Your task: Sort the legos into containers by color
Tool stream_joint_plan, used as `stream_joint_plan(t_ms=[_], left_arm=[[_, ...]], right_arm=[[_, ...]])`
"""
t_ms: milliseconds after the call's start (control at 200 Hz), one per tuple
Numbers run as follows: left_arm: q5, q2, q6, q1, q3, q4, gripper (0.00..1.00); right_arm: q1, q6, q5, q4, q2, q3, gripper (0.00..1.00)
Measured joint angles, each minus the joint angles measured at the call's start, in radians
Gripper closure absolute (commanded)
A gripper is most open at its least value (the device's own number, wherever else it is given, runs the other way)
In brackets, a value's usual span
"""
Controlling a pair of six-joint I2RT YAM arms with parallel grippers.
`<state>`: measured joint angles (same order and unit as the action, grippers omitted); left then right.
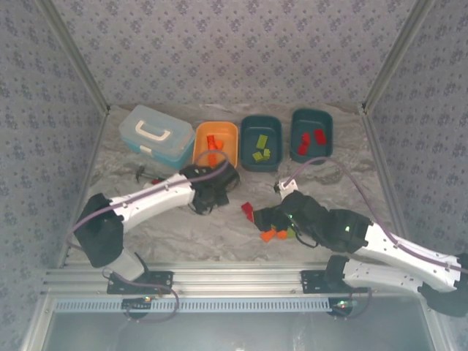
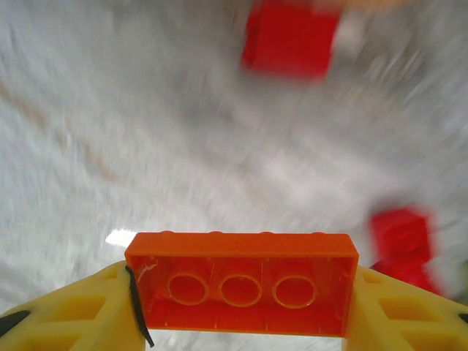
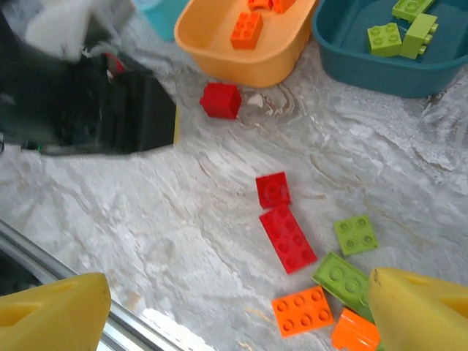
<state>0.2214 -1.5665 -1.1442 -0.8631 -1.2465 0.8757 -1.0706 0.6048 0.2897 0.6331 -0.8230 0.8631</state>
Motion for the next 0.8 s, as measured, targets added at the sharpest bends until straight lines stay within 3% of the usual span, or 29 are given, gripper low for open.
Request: stream_joint_plan(t_ms=[190,370,575,799], left_arm=[[0.011,-0.11,0.187,0.18,-0.284,0.013,0.47],[-0.011,-0.349,0.299,0.254,-0.531,0.029,0.47],[-0.087,-0.603,0.324,0.281,-0.749,0.049,0.47],[-0.166,-0.728,0.303,0.307,-0.848,0.06,0.46]], right_arm=[[0.165,-0.003,-0.149,-0.264,-0.014,-0.071,0.07],[0.298,0.019,-0.266,-0.448,-0.111,-0.089,0.08],[0.316,0.039,-0.307,-0.481,-0.166,-0.088,0.08],[0.32,0.059,-0.309,-0.48,-0.129,-0.09,0.08]])
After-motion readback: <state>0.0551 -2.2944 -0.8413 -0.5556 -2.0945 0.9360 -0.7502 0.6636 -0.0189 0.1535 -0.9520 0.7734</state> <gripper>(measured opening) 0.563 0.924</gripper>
